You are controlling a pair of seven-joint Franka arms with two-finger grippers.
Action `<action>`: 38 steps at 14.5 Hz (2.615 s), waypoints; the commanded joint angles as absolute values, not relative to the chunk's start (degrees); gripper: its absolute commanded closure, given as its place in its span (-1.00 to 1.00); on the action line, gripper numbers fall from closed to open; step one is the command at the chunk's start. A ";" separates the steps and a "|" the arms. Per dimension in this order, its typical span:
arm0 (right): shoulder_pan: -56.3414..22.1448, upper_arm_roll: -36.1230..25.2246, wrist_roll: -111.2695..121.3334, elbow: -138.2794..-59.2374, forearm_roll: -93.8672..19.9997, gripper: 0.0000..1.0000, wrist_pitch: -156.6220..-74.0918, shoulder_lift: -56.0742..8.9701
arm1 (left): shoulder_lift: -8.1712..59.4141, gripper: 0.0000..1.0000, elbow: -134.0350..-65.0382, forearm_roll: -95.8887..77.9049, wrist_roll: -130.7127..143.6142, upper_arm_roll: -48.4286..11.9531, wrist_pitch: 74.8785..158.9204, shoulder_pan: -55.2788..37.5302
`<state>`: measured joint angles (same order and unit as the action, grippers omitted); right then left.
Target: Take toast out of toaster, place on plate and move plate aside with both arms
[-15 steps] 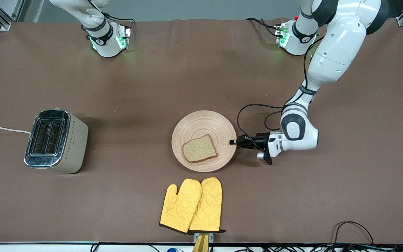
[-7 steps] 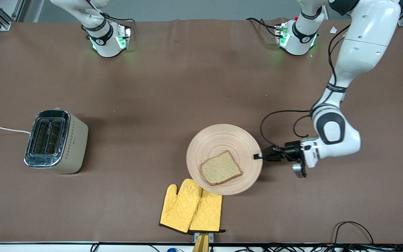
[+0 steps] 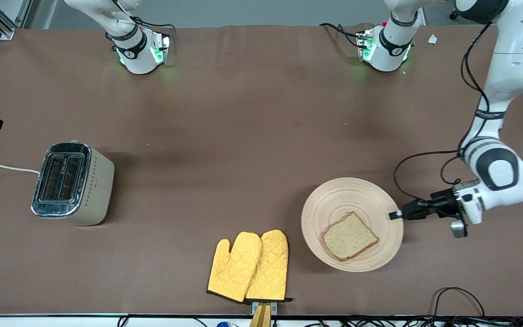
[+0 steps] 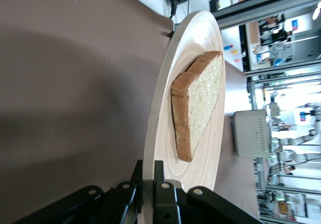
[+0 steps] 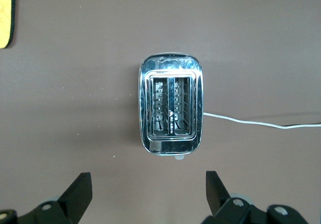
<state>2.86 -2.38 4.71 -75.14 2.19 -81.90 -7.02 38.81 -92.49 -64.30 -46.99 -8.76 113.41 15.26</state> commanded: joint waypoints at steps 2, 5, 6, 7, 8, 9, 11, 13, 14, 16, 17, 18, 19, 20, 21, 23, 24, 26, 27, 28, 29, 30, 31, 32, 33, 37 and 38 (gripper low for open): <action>2.99 -2.29 4.04 -80.58 2.37 -1.00 -83.14 -6.86 | 39.46 1.00 -89.03 -59.34 -46.76 -9.40 108.63 19.68; 2.99 -2.37 4.13 -82.44 2.64 -1.00 -84.46 -6.86 | 39.72 1.00 -89.03 -56.35 -49.29 -9.40 108.63 22.84; 3.08 -2.29 4.13 -82.79 3.25 -1.00 -84.72 -6.77 | 40.60 1.00 -89.03 -55.73 -52.09 -9.49 108.55 24.42; 3.08 -2.29 4.13 -82.71 3.34 -1.00 -84.81 -6.77 | 41.39 1.00 -89.03 -55.81 -54.90 -9.49 108.11 25.39; 2.99 -2.29 4.22 -82.44 3.43 -1.00 -84.73 -6.68 | 41.48 1.00 -89.03 -55.81 -55.45 -9.49 107.76 26.10; 2.99 -2.29 4.13 -82.35 3.51 -1.00 -84.64 -6.68 | 41.40 1.00 -89.03 -55.64 -55.28 -9.49 107.67 26.89; 3.16 -2.29 4.22 -82.27 3.43 -1.00 -85.77 -6.68 | 41.31 0.99 -89.03 -54.94 -55.55 -9.23 107.06 27.86; 2.73 -1.85 4.92 -81.83 3.17 -1.00 -85.87 -6.59 | 42.01 0.97 -89.12 -52.05 -55.89 -9.23 106.88 30.23; 1.94 -1.76 4.92 -81.74 3.25 -1.00 -86.04 -6.50 | 42.71 0.98 -89.21 -51.42 -56.07 -9.32 106.79 31.10; 0.88 -1.76 4.14 -81.56 2.82 -1.00 -86.48 -6.42 | 42.71 0.98 -89.21 -51.15 -56.16 -9.32 106.44 32.42; 0.88 -1.76 3.96 -81.56 2.38 -1.00 -86.48 -6.42 | 42.80 0.98 -89.38 -50.89 -56.34 -9.32 106.26 33.30; 0.97 -1.84 3.52 -81.65 1.33 -1.00 -86.14 -6.50 | 42.72 0.98 -89.82 -50.45 -57.03 -9.32 106.26 33.48; 0.88 -1.85 0.21 -81.65 0.36 -1.00 -85.96 -6.50 | 43.06 0.98 -89.82 -50.28 -58.00 -9.32 106.26 34.18; 0.70 -1.67 -5.39 -81.74 0.18 -1.00 -85.70 -6.50 | 43.41 0.98 -89.82 -50.19 -58.53 -9.32 106.26 34.89; 0.01 -1.50 -6.93 -81.74 0.26 -1.00 -85.69 -6.42 | 43.50 0.98 -90.17 -50.19 -58.80 -9.32 106.00 35.07; -0.88 -1.41 -6.68 -81.65 0.70 -1.00 -85.87 -6.42 | 44.12 0.98 -91.31 -50.19 -57.75 -9.32 105.12 35.07; -1.40 -1.32 -6.59 -81.65 0.79 -1.00 -85.96 -6.33 | 44.30 0.98 -92.28 -50.27 -57.57 -9.32 104.51 35.16; -2.20 -1.41 -6.68 -81.56 0.88 -1.00 -85.87 -6.15 | 44.73 0.98 -92.72 -50.27 -56.43 -9.32 102.67 35.77; -2.20 -1.41 -6.59 -81.56 0.88 -1.00 -85.70 -6.07 | 45.43 0.98 -92.72 -50.27 -55.82 -9.32 101.53 36.03; -1.94 -1.49 -6.42 -81.48 0.88 -1.00 -85.61 -5.98 | 45.96 0.98 -92.72 -50.27 -55.29 -9.32 100.30 36.04; -1.76 -1.76 -5.55 -81.39 0.88 -1.00 -85.69 -5.89 | 46.66 0.97 -92.72 -50.27 -55.28 -9.23 100.02 36.12; -1.50 -1.84 -4.58 -81.39 0.88 -1.00 -86.22 -5.98 | 47.19 0.91 -92.55 -50.27 -55.28 -9.32 100.02 36.04; -1.41 -1.93 -4.48 -81.39 1.14 -1.00 -86.57 -6.06 | 47.20 0.77 -92.37 -50.27 -55.11 -9.23 100.11 35.95; -1.06 -1.93 -4.40 -81.39 1.06 -1.00 -87.70 -6.15 | 47.20 0.57 -92.20 -50.19 -54.24 -9.23 100.19 35.86; -0.53 -1.93 -4.31 -81.39 0.97 -1.00 -88.32 -6.15 | 47.02 0.13 -92.02 -50.19 -53.79 -9.23 100.28 35.69; -0.44 -1.93 -4.39 -81.47 0.88 -1.00 -87.98 -6.24 | 46.67 -1.00 -88.61 -49.31 -49.34 -8.97 100.81 34.63; -0.44 -1.85 -4.39 -81.47 0.79 -1.00 -88.07 -6.24 | 46.15 -1.00 -86.33 -46.35 -45.65 -9.05 100.81 34.28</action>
